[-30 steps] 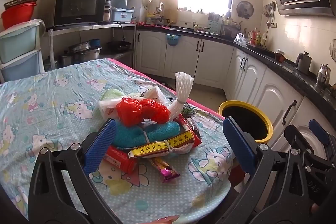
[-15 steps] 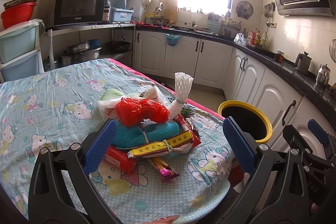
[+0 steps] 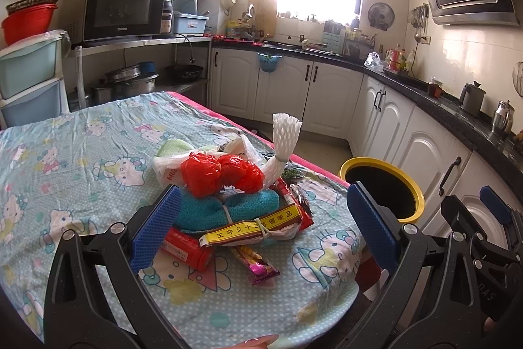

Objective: Collect trash

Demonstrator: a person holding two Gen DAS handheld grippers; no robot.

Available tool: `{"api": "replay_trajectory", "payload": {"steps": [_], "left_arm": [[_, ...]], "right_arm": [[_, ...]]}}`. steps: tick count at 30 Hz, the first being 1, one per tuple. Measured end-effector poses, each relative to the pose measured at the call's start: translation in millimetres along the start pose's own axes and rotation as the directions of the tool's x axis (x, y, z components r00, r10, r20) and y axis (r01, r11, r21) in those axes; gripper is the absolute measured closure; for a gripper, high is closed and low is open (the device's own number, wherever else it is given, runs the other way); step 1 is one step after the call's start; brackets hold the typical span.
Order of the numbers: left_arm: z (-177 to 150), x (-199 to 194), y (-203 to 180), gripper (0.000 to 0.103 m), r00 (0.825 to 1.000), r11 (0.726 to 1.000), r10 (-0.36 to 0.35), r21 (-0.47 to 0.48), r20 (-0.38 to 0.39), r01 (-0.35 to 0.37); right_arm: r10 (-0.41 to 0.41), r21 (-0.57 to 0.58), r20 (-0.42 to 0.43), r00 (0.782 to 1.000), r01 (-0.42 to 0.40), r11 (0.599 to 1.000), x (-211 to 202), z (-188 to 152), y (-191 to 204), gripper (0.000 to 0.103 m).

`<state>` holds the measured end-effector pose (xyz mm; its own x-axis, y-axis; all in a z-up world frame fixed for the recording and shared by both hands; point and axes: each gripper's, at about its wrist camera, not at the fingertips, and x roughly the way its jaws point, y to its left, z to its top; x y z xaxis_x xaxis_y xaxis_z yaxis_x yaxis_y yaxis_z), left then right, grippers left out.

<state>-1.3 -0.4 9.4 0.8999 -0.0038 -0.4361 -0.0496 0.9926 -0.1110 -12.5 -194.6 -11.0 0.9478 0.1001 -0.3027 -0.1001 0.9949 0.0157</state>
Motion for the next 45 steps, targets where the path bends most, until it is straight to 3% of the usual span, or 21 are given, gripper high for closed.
{"api": "replay_trajectory", "payload": {"steps": [13, 19, 25, 32, 38, 45], "left_arm": [[0, -2, 0, 0.010, 1.000, 1.000, 0.000, -0.006, -0.007, 0.000], [3, 7, 22, 0.010, 1.000, 0.998, -0.003, -0.060, -0.022, 0.002], [18, 11, 58, 0.010, 0.999, 0.990, 0.042, -0.135, -0.016, -0.044], [39, 20, 95, 0.010, 0.993, 0.975, 0.117, -0.188, -0.014, -0.117], [63, 38, 111, 0.010, 0.994, 0.973, 0.109, -0.205, -0.001, -0.107], [65, 88, 114, 0.010, 0.990, 0.977, 0.039, -0.202, -0.137, -0.066]], "right_arm": [[0.013, -0.022, 0.003, 1.000, -0.013, 1.000, -1, 0, 7, 0.006], [0.072, -0.051, -0.016, 0.997, -0.073, 0.996, 9, 7, 17, 0.006], [0.144, -0.079, -0.031, 0.989, -0.146, 0.986, 27, 22, 32, 0.006], [0.197, -0.094, -0.037, 0.980, -0.200, 0.975, 66, 52, 48, 0.006], [0.242, -0.080, -0.096, 0.966, -0.249, 0.965, 109, 74, 59, 0.006], [0.302, -0.095, -0.217, 0.928, -0.328, 0.940, 165, 75, 74, 0.006]]}}
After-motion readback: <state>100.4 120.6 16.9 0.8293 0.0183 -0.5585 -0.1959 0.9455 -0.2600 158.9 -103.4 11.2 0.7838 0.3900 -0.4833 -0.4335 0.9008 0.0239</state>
